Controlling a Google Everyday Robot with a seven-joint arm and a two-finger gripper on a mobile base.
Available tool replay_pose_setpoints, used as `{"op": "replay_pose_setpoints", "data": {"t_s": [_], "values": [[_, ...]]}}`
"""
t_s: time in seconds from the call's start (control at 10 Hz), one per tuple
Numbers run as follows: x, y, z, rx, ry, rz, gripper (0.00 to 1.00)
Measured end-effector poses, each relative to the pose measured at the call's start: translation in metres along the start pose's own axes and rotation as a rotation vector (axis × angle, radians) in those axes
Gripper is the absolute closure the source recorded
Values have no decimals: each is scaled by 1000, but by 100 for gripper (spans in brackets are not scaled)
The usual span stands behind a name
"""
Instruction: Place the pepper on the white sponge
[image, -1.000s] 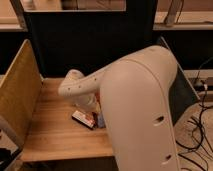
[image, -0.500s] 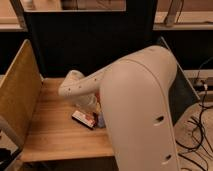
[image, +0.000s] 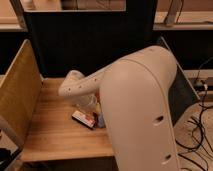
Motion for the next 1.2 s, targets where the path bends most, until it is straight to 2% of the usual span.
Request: {"op": "replay_pose_setpoints", "data": {"t_s": [0.7, 0.9, 1.2], "values": [[-1, -2, 1, -4, 3, 7, 100], [-1, -12, 5, -4, 12, 27, 100], [0, -9, 4, -7, 11, 21, 100]]}}
